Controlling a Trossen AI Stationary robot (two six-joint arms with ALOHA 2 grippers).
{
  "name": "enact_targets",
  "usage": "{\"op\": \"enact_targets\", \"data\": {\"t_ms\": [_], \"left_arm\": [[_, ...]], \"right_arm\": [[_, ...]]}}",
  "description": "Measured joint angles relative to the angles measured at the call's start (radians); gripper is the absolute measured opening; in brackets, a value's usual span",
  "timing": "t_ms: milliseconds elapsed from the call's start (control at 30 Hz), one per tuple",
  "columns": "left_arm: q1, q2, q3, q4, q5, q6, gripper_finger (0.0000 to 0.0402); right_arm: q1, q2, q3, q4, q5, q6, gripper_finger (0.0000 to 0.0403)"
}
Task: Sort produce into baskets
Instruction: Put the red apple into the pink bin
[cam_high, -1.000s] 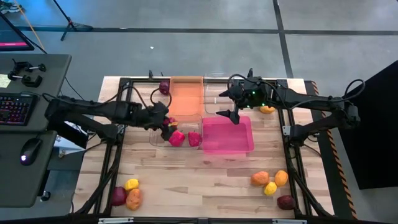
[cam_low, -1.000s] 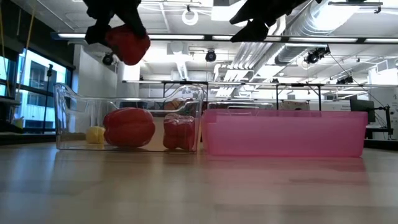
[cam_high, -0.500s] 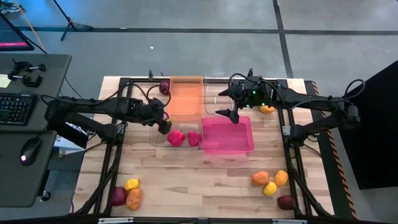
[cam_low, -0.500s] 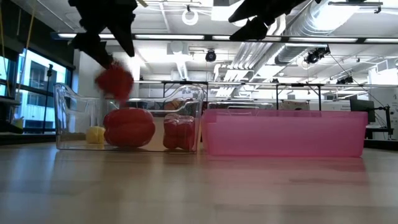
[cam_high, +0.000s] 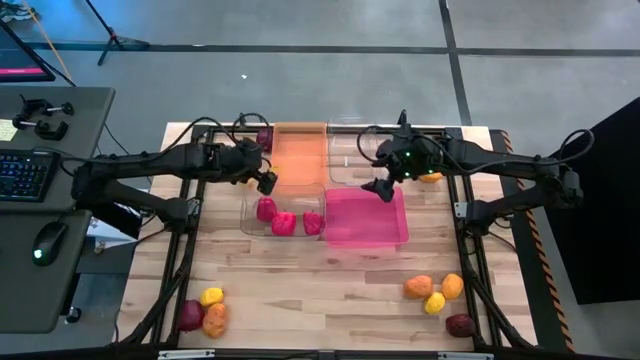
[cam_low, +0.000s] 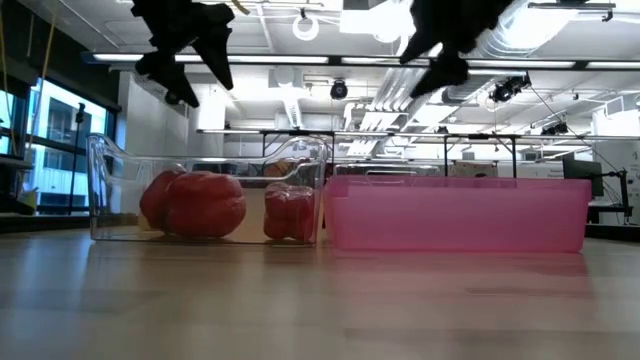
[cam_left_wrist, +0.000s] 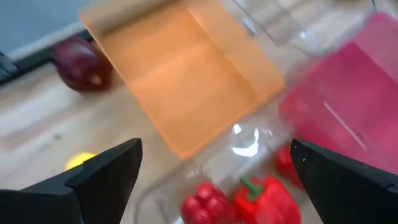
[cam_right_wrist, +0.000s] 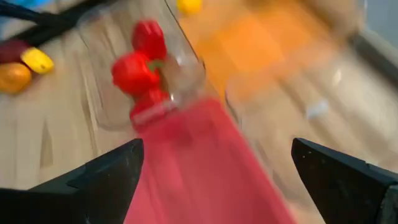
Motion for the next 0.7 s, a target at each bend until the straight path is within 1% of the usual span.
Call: {"op": "enact_targets", "data": {"t_ms": [67,133,200,267,367,433,500,633,700], "left_arm": [[0.022,0.000,0.000,0.009,-0.024,-0.005,0.0395],[0.045,0.001,0.000,0.017,-0.033,-0.025,0.0395],[0.067,0.001,0.000,0.030,-0.031,-0.046,0.0395],[0.088,0.001,0.000,0.034,-0.019,-0.052,0.0395],[0.110,0.001,0.000,0.035,0.030,-0.046,0.0395],[0.116,0.001,0.000,0.035,0.072,-0.045,0.0395],[0.114,0.001,0.000,0.041,0.086,-0.035,0.0395],[0.094,0.001,-0.001,0.097,0.088,0.040,0.0395],[0.087,0.001,-0.001,0.123,0.090,0.065,0.0395]], "right_arm": [[0.000,-0.006,0.000,-0.068,-0.007,0.041,0.0399],[0.003,-0.007,0.000,-0.138,0.015,0.086,0.0399],[0.003,-0.006,0.000,-0.210,0.101,0.156,0.0399],[-0.011,-0.006,0.000,-0.246,0.194,0.241,0.0399],[-0.055,-0.004,0.000,-0.301,0.282,0.348,0.0399],[-0.106,0.011,0.000,-0.346,0.338,0.387,0.0399],[-0.182,0.030,-0.016,-0.348,0.395,0.404,0.0399],[-0.377,0.082,-0.083,-0.236,0.389,0.378,0.0399],[-0.468,0.127,-0.107,-0.213,0.384,0.347,0.0399]]}}
